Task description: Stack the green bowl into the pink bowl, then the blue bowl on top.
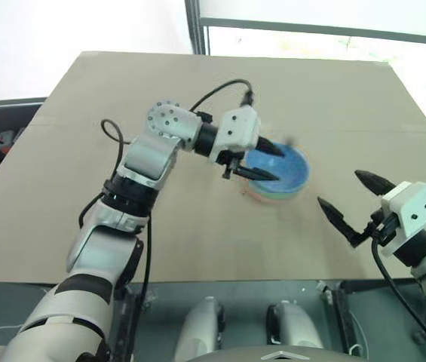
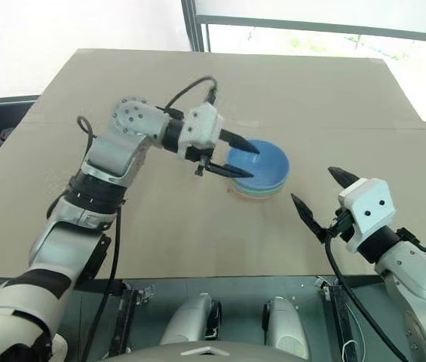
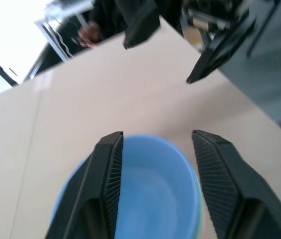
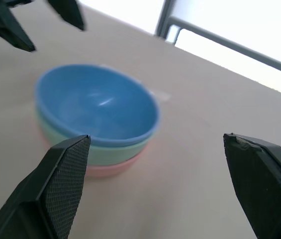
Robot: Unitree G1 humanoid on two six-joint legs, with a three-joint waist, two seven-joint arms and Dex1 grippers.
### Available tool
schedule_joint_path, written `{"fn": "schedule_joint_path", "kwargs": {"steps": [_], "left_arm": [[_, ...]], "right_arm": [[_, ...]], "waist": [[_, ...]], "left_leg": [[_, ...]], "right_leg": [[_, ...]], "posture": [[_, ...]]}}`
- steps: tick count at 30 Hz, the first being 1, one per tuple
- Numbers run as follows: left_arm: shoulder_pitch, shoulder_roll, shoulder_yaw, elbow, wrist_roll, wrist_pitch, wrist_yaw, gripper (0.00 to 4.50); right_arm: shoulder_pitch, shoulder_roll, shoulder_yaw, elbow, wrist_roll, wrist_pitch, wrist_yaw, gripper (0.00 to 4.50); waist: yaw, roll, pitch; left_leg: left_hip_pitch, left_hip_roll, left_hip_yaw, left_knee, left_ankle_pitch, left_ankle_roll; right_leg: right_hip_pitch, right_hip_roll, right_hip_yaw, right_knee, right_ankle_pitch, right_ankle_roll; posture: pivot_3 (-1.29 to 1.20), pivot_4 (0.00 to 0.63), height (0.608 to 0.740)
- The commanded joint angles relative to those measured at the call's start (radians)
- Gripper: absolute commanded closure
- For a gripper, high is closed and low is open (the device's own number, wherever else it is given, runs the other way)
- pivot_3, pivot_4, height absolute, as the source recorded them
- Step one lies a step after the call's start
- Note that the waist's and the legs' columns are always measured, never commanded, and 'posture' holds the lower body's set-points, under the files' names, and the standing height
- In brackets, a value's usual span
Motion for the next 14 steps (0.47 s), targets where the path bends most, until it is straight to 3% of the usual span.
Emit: {"fn": "schedule_joint_path", "kwargs": {"steps": [1, 3, 7, 11, 14], "left_arm": [[0.089, 0.039, 0.113, -0.12, -0.018, -0.023, 0.108, 2.38], [0.154, 0.104, 0.155, -0.177, -0.027, 0.086, 0.154, 2.38], [0.461, 0.247, 0.354, -0.434, -0.144, 0.313, 0.255, 2.38], [0.707, 0.32, 0.506, -0.61, -0.226, 0.422, 0.303, 2.38], [0.788, 0.349, 0.56, -0.655, -0.267, 0.468, 0.324, 2.38]], "right_arm": [[0.035, -0.031, -0.005, 0.021, -0.001, -0.057, 0.056, 0.0], [0.056, -0.052, -0.044, 0.039, 0.08, -0.065, 0.137, 0.0], [0.116, -0.119, -0.203, 0.133, 0.208, -0.082, 0.298, 0.0], [0.163, -0.197, -0.333, 0.205, 0.274, -0.081, 0.408, 0.0], [0.175, -0.244, -0.372, 0.251, 0.292, -0.074, 0.46, 0.0]], "waist": [[0.001, 0.0, 0.0], [0.003, 0.0, 0.0], [-0.003, 0.001, 0.0], [0.008, -0.001, 0.001], [0.016, -0.001, 0.001]], "left_leg": [[0.0, 0.001, 0.0, 0.0, 0.0, 0.0], [0.0, 0.002, -0.001, 0.0, 0.0, 0.0], [0.001, 0.003, 0.0, 0.0, 0.0, 0.0], [0.001, 0.002, -0.001, 0.0, -0.001, 0.002], [0.003, 0.002, -0.003, 0.0, -0.001, 0.002]], "right_leg": [[0.0, 0.0, 0.0, 0.0, 0.0, 0.0], [0.0, 0.0, -0.001, 0.0, 0.0, 0.0], [0.002, -0.001, 0.0, -0.001, 0.0, 0.0], [0.003, -0.003, -0.001, -0.002, 0.0, 0.0], [0.006, -0.004, -0.003, -0.002, 0.0, 0.0]], "posture": [[0.0, 0.15, 0.74], [0.0, 0.15, 0.74], [0.0, 0.15, 0.74], [0.0, 0.15, 0.74], [0.0, 0.15, 0.74]]}}
